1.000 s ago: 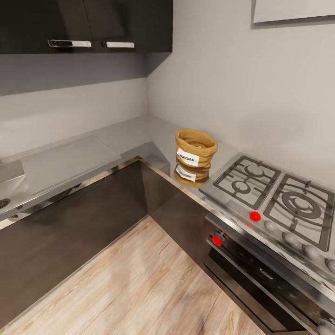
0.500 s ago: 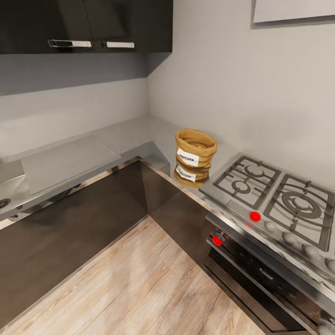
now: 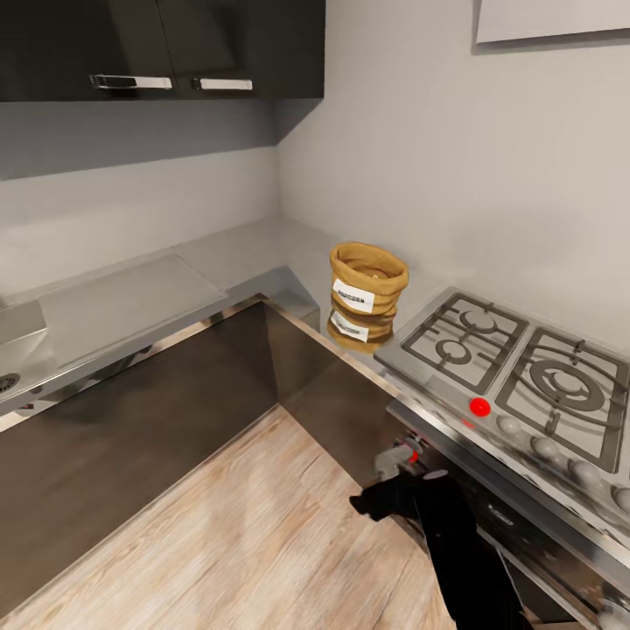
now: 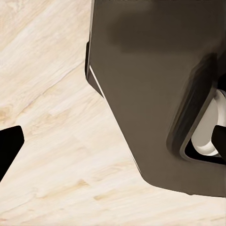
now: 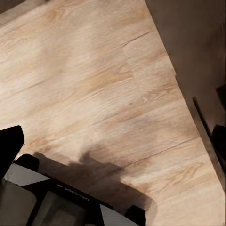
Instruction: In the kitchen, take the popcorn bag from the countertop, put it into the microwave, and heat it until the popcorn is cooked so the cooked popcorn ends up inside the bag.
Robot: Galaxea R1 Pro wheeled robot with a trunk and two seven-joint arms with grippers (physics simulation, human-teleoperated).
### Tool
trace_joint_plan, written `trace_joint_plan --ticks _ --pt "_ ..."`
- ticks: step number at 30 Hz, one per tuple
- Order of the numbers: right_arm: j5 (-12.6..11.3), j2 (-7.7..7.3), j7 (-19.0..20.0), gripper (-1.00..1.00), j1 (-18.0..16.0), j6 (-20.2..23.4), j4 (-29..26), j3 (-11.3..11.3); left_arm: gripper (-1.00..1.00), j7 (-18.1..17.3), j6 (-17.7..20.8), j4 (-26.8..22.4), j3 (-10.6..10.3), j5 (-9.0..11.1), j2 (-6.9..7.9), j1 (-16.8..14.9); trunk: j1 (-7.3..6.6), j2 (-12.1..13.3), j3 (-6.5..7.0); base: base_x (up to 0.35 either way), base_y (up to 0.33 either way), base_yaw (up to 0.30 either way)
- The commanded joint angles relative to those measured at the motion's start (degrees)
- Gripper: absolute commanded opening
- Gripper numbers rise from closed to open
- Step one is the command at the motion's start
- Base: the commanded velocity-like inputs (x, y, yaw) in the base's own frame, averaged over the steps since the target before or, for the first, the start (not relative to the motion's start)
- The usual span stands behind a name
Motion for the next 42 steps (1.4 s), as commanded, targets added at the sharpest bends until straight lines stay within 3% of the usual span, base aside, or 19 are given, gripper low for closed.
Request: trace_joint_plan --ticks 1,5,7,13,16,18,20,21,23,25,27,33,38,42 --pt "0.5 0.02 0.8 1.00 -4.7 3.5 -0.2 0.1 1.00 0.0 -0.1 0.0 0.1 0.3 -0.01 0.0 0.00 0.0 -0.06 0.000 0.000 0.000" --pt "-3.9 0.02 4.1 1.00 -19.3 4.4 -0.2 0.2 1.00 0.0 -0.1 0.0 0.2 0.3 -0.01 0.0 0.00 0.0 -0.06 0.000 0.000 0.000" --pt "-4.9 0.02 4.7 1.00 -25.4 4.4 -0.1 0.2 1.00 0.0 -0.1 0.0 0.1 0.3 0.03 0.0 0.00 0.0 -0.06 0.000 0.000 0.000" --pt "-3.6 0.02 2.1 1.00 -39.4 4.4 4.1 -0.1 1.00 0.0 -0.1 0.0 0.1 0.3 0.00 0.0 0.00 0.0 -0.06 0.000 0.000 0.000" --pt "-2.4 -0.15 -2.3 1.00 -46.7 4.4 12.7 -0.5 1.00 0.0 -0.1 0.0 0.1 0.3 0.06 0.0 0.00 0.0 -0.06 0.000 0.000 0.000" --pt "-2.3 -3.17 -6.0 1.00 -52.3 4.4 21.3 -0.9 1.00 0.0 -0.1 0.0 0.1 0.3 0.08 0.0 0.00 0.0 -0.06 0.000 0.000 0.000" --pt "-2.2 -6.13 -8.2 1.00 -58.7 4.4 29.8 -3.1 1.00 0.0 -0.1 0.0 0.2 0.3 0.08 0.0 0.00 0.0 -0.06 0.000 0.000 0.000" --pt "-2.2 -9.13 -8.9 1.00 -63.2 4.4 34.9 -5.6 1.00 0.0 -0.1 0.0 0.2 0.3 0.08 0.0 0.00 0.0 -0.06 0.000 0.000 0.000" --pt "-2.2 -13.44 -9.2 1.00 -68.0 4.4 38.6 -7.1 1.00 0.0 -0.2 0.0 0.2 0.3 0.02 0.0 0.00 0.0 -0.06 0.000 0.000 0.000" --pt "-2.1 -15.74 -9.3 1.00 -69.6 4.4 39.5 -7.6 1.00 0.0 -0.2 -0.1 0.2 0.3 0.01 0.0 0.00 0.0 -0.06 0.000 0.000 0.000" --pt "-2.0 -16.72 -9.1 1.00 -70.5 4.4 39.2 -7.5 1.00 0.0 -0.2 -0.1 0.2 0.3 0.00 0.0 0.00 0.0 -0.06 0.000 0.000 0.000" --pt "-2.2 -17.08 -8.8 1.00 -70.7 4.4 38.0 -7.6 1.00 -0.3 -0.2 -0.1 0.1 0.3 0.06 0.0 0.00 0.0 -0.06 0.000 0.000 0.000" --pt "-2.3 -17.04 -8.8 1.00 -70.7 4.4 38.1 -7.6 1.00 -0.3 -0.3 -0.1 0.1 2.5 0.08 0.0 0.00 0.0 -0.06 0.000 0.000 0.000" --pt "-2.5 -17.00 -8.7 1.00 -70.8 4.4 38.3 -7.7 1.00 -0.1 -0.2 -0.1 0.2 2.9 0.04 0.0 0.00 0.0 -0.06 0.000 0.000 0.000"
